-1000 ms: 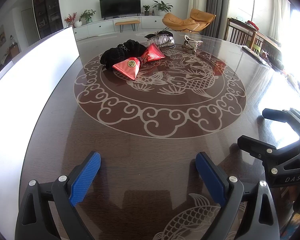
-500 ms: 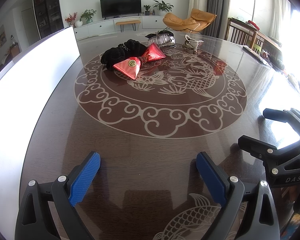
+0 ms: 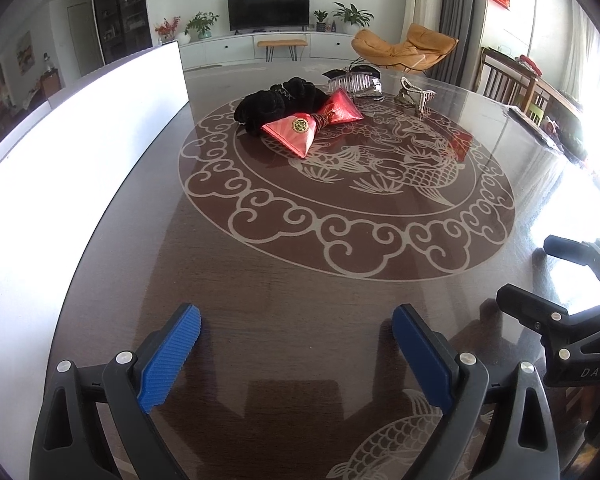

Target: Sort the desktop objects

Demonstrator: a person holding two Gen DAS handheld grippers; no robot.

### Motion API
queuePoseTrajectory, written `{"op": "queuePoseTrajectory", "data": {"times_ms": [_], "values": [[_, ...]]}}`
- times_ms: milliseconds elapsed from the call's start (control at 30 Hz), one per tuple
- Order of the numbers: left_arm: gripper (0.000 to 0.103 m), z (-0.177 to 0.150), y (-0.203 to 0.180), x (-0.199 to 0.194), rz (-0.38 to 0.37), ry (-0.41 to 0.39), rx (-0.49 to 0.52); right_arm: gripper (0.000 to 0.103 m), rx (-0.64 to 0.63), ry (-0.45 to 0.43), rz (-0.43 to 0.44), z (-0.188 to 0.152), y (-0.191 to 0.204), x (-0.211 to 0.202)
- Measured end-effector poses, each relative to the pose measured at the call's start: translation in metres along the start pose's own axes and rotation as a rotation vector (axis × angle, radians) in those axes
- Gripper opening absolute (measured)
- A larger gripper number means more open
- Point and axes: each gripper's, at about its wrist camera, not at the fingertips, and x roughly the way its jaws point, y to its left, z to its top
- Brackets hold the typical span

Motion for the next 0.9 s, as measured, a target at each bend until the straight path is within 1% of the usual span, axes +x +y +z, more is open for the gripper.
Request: {"op": "queuePoseTrajectory", "data": {"times_ms": [67,133,200,267,333,367,433,500,567,633,700,800,900], "values": [[0.098,0.000,0.000,0.000,-0.001,0.000,0.000,0.103,0.015,-0.009,0.023,0.000,-0.003,-0.001],[0.098,-0.001,0.000,0.000,-0.004,-0.002,-0.003,0.103,0.038,-0.023,0.074,0.004,-0.010,-0.003],[0.098,-0.001,-0.001,0.001,0.002,0.000,0.001,0.103,0.024,-0.035,0.047,0.020,-0.018,-0.002],[0.098,0.000,-0.001,0.001,0.001,-0.001,0.004,0.103,0.015,-0.066,0.024,0.047,-0.032,0.001],[0.098,0.000,-0.002,0.001,0.001,-0.002,0.003,0.103,0.035,-0.109,-0.002,0.082,-0.053,0.006],[0.098,0.000,-0.002,0.001,0.001,-0.002,0.003,0.103,0.057,-0.126,-0.026,0.101,-0.065,0.010],[0.098,0.000,-0.002,0.001,0.001,-0.002,0.003,0.103,0.128,-0.135,-0.044,0.140,-0.093,0.024],[0.098,0.000,-0.001,0.001,0.001,-0.002,0.003,0.103,0.236,-0.112,-0.048,0.174,-0.123,0.045],[0.098,0.000,-0.002,0.001,0.001,-0.002,0.003,0.103,0.354,-0.081,-0.034,0.197,-0.147,0.067],[0.098,0.000,-0.002,0.001,-0.003,-0.002,0.009,0.103,0.457,-0.044,-0.016,0.212,-0.161,0.090],[0.098,0.000,-0.003,0.001,-0.007,-0.003,0.014,0.101,0.529,-0.013,0.001,0.222,-0.165,0.110],[0.098,0.000,-0.004,0.000,-0.008,-0.003,0.015,0.100,0.570,0.008,0.021,0.232,-0.157,0.133],[0.098,0.000,-0.004,0.001,-0.011,-0.003,0.019,0.102,0.560,0.052,-0.015,0.239,-0.145,0.153]]}}
